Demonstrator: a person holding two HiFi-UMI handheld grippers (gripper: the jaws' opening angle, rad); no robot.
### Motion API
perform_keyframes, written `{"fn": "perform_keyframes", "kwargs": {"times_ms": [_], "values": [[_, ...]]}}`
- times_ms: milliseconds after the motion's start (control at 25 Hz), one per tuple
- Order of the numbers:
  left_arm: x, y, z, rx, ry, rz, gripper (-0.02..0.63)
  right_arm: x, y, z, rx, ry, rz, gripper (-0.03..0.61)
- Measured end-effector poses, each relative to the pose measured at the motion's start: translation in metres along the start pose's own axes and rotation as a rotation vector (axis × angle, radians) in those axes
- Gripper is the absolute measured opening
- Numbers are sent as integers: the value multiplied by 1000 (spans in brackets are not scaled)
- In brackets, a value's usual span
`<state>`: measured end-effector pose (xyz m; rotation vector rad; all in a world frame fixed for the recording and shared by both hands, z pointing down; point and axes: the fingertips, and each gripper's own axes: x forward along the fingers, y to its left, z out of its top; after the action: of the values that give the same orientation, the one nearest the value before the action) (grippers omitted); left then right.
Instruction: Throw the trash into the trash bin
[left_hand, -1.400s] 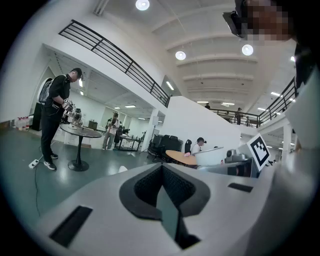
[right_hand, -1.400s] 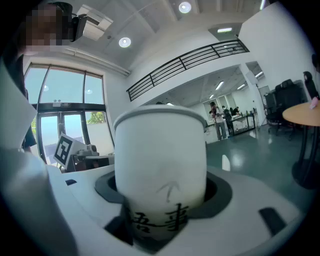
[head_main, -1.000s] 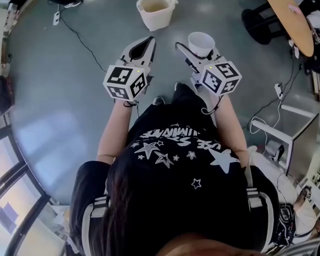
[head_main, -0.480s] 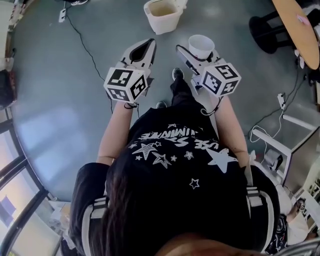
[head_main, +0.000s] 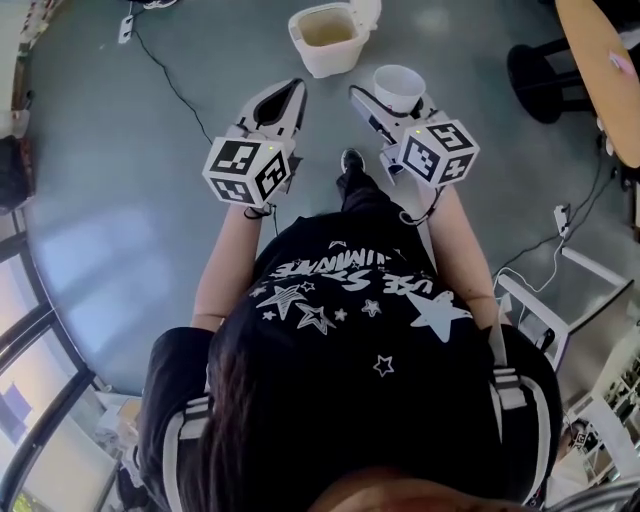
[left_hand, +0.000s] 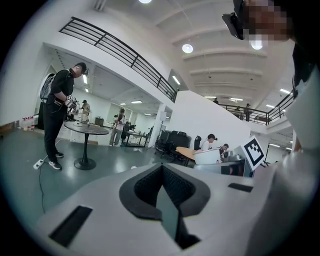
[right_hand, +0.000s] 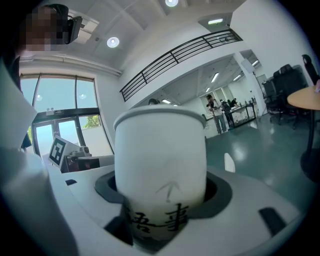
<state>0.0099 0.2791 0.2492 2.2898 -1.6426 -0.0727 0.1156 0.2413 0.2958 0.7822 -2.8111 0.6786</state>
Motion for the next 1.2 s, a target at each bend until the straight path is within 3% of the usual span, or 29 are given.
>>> {"fn": "perform_keyframes", "kwargs": {"times_ms": [520,1200], "values": [[82,28,15,6,23,42,10,48,-76,38,15,19,46,321],[148,42,28,-7,-26,145,11,76,-148,64,9,64,124,321]]}}
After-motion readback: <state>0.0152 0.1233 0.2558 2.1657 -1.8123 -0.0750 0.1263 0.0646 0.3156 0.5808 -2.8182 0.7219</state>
